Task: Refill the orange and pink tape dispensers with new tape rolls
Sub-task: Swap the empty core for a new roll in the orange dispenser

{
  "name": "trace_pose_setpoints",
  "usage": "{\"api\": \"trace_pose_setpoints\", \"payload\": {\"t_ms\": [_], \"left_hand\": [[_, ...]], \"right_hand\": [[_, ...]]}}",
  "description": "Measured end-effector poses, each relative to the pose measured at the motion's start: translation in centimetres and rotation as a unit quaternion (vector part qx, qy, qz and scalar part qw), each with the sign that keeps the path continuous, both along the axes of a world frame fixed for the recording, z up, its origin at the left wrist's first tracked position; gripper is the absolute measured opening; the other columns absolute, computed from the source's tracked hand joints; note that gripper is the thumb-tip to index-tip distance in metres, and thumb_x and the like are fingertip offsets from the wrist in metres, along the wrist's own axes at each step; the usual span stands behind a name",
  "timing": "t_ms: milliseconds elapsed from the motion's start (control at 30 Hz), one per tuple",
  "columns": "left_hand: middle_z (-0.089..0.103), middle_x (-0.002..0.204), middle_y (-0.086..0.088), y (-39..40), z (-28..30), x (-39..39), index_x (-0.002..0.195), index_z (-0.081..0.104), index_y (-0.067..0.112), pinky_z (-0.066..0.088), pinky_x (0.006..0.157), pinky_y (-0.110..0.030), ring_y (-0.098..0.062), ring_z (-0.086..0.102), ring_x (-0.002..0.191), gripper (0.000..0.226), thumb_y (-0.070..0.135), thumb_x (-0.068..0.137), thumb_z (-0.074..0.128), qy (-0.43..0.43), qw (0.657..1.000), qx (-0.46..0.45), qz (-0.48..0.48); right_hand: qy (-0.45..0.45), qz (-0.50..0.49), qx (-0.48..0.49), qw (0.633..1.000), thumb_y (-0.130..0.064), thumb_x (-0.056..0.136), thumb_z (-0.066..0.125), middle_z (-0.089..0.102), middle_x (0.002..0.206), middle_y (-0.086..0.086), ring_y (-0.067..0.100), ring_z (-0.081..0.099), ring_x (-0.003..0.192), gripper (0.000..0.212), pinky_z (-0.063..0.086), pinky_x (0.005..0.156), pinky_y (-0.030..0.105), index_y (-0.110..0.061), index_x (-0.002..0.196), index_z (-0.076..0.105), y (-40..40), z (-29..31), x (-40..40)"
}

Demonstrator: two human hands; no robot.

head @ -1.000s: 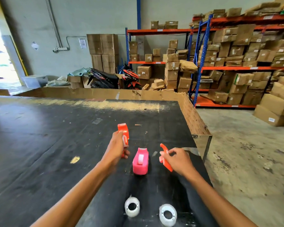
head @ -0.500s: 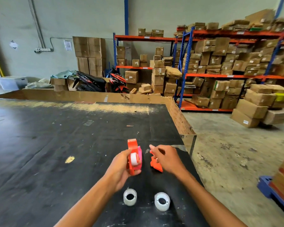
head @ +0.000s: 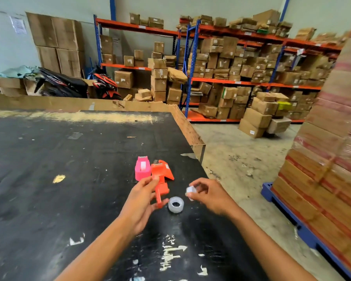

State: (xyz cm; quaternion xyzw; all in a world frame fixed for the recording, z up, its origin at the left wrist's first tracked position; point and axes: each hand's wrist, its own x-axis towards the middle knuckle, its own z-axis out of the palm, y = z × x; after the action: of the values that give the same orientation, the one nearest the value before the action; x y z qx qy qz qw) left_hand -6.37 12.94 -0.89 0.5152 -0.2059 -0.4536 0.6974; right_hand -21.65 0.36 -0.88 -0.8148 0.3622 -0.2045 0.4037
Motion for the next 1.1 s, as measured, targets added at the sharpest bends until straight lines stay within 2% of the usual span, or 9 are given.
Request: {"api": "trace_pose_setpoints", "payload": {"t_ms": [100,233,333,467,567,633,700,800,1100], "left_hand": [[0.064,0.09,-0.01,1.2,-0.5,-0.2,0.107,0.062,0.008,0.052,0.087,-0.046,-0.021,0.061,0.084,0.021,0.02,0.093,0.054,-0.007,1.0,0.006,-0.005],[0.07,0.087,-0.006,2.9,-1.0,0.0,0.109,0.066,0.008,0.052,0.083,-0.038,-0.017,0.064,0.075,0.024,0.022,0.09,0.058,-0.031,0.999,0.022,-0.014],[0.073,0.094,-0.006,4.2,-0.9,0.6,0.109,0.066,0.012,0.049,0.091,-0.037,-0.021,0.067,0.087,0.024,0.022,0.089,0.06,-0.046,0.999,0.023,-0.005],[0.074,0.102,-0.013,5.7,-0.6,1.3,0.113,0.065,0.009,0.048,0.098,-0.042,-0.032,0.068,0.101,0.028,0.02,0.088,0.061,-0.037,0.999,0.033,0.004],[0.075,0.102,-0.014,6.8,-0.6,1.7,0.116,0.063,0.007,0.054,0.079,-0.035,-0.024,0.073,0.088,0.03,0.019,0.089,0.061,-0.045,0.998,0.035,0.008],[0.077,0.093,-0.009,7.5,-0.6,2.0,0.114,0.063,0.006,0.055,0.07,-0.03,-0.016,0.075,0.075,0.028,0.019,0.089,0.061,-0.05,0.998,0.031,0.016],[0.079,0.083,-0.005,8.2,-0.5,2.2,0.11,0.064,0.006,0.055,0.069,-0.03,-0.015,0.076,0.071,0.026,0.019,0.088,0.062,-0.059,0.998,0.027,0.02],[0.079,0.087,-0.008,8.8,-0.6,2.2,0.107,0.066,0.005,0.056,0.073,-0.032,-0.017,0.076,0.075,0.026,0.021,0.086,0.064,-0.068,0.997,0.025,0.022],[0.077,0.098,-0.015,8.2,-0.6,1.5,0.107,0.069,0.008,0.056,0.083,-0.038,-0.025,0.073,0.088,0.033,0.027,0.08,0.069,-0.071,0.997,0.027,-0.014]], "right_hand": [[0.186,-0.027,-0.112,0.976,-0.025,0.073,0.074,0.07,0.089,0.006,0.019,0.061,0.078,0.025,0.047,0.066,0.027,-0.011,0.092,0.067,-0.2,-2.7,-1.3],[0.258,-0.053,-0.175,0.949,-0.033,0.076,0.067,0.064,0.112,0.008,0.027,0.055,0.106,0.034,0.046,0.082,0.036,-0.015,0.104,0.064,0.5,-3.3,-0.9],[0.287,-0.01,-0.239,0.927,-0.032,0.081,0.061,0.052,0.127,0.01,0.029,0.041,0.121,0.048,0.039,0.1,0.039,-0.018,0.127,0.053,1.2,-2.6,0.7],[0.301,0.064,-0.186,0.933,-0.029,0.09,0.051,0.048,0.135,0.014,0.034,0.04,0.127,0.049,0.037,0.105,0.045,-0.015,0.136,0.044,3.2,-2.2,3.6],[0.266,0.039,-0.161,0.95,-0.026,0.087,0.052,0.054,0.124,0.012,0.035,0.051,0.118,0.037,0.046,0.096,0.047,-0.013,0.122,0.055,3.6,-2.5,4.5],[0.209,0.036,-0.117,0.97,-0.027,0.083,0.061,0.058,0.119,0.011,0.029,0.057,0.109,0.049,0.047,0.093,0.04,-0.017,0.13,0.05,3.9,-2.6,4.6],[0.083,0.044,0.012,0.996,-0.027,0.081,0.07,0.063,0.101,0.007,0.019,0.064,0.089,0.06,0.052,0.085,0.032,-0.018,0.135,0.045,4.8,-2.1,4.6],[-0.086,0.1,0.177,0.975,-0.017,0.084,0.07,0.069,0.094,0.01,0.015,0.071,0.08,0.033,0.059,0.08,0.029,-0.013,0.116,0.063,7.0,-0.4,4.5],[-0.146,0.161,0.196,0.956,-0.008,0.085,0.067,0.068,0.111,0.026,0.02,0.07,0.091,0.029,0.058,0.075,0.025,-0.003,0.114,0.065,8.9,1.1,2.6]]}}
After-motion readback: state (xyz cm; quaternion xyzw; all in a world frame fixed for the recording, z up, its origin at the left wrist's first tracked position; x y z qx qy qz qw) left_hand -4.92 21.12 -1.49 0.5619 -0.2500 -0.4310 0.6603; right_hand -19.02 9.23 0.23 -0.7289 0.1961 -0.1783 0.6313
